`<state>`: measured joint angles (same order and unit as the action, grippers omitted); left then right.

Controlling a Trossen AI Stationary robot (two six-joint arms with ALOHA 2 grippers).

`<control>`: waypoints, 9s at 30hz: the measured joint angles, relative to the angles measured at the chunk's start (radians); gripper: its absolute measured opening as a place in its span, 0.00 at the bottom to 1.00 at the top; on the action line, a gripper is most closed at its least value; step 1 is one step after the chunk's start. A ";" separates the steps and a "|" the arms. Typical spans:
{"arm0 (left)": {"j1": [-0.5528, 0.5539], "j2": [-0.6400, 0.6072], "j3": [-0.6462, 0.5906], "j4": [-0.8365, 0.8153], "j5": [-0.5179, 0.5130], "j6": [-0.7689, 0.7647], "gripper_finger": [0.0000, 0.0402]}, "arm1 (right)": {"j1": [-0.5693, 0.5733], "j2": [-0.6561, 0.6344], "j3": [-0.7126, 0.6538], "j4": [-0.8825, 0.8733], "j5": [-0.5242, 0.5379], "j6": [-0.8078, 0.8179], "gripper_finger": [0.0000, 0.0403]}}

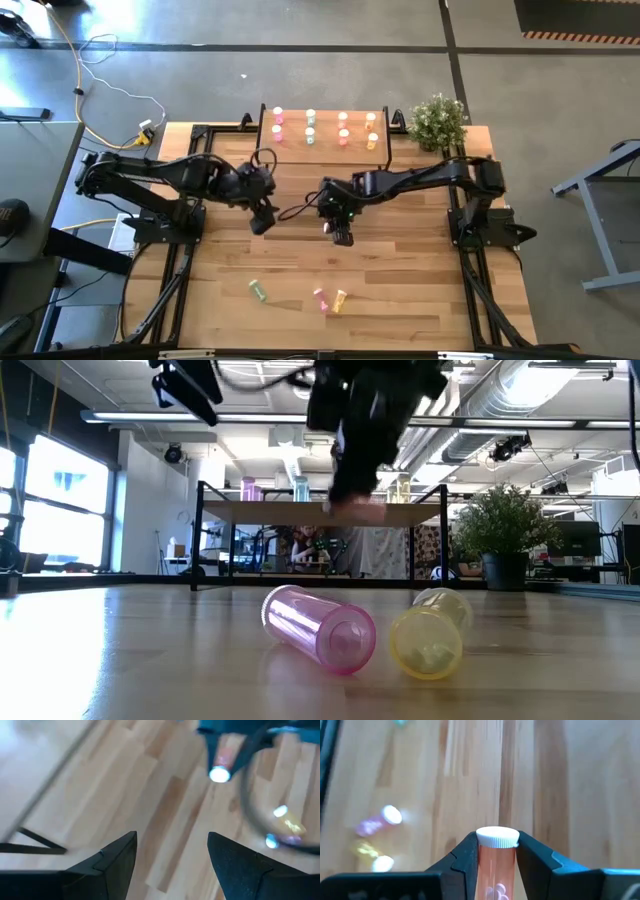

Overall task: Pick and place medicine bottles onto shelf by color
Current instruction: Put the orange pill bottle on the shelf aligned with the other orange pill bottles

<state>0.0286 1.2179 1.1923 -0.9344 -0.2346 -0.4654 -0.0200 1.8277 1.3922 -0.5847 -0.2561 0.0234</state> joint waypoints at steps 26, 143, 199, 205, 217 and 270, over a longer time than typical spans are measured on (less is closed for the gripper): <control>0.221 -0.153 0.015 0.021 -0.067 0.375 0.58 | 0.047 -0.293 0.000 0.104 0.962 0.439 0.26; 0.267 -0.137 0.014 0.451 0.380 0.289 0.58 | 0.109 -0.255 0.002 0.777 0.877 0.209 0.26; 0.252 0.028 0.014 0.776 0.560 0.166 0.24 | 0.104 -0.272 0.002 0.857 0.541 0.155 0.26; 0.252 0.028 0.014 0.774 0.558 0.165 0.23 | 0.105 -0.272 0.002 0.852 0.556 0.155 0.27; 0.270 0.028 0.014 0.726 0.526 0.247 0.23 | 0.106 -0.357 0.000 0.715 0.574 0.225 0.54; 0.292 0.344 0.014 0.829 0.431 0.459 0.23 | -0.233 -0.251 0.344 -0.307 -0.044 -0.158 0.55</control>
<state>0.3206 1.5623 1.2060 -0.1059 0.1964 -0.0067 -0.2527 1.5770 1.7363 -0.8921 -0.2999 -0.1343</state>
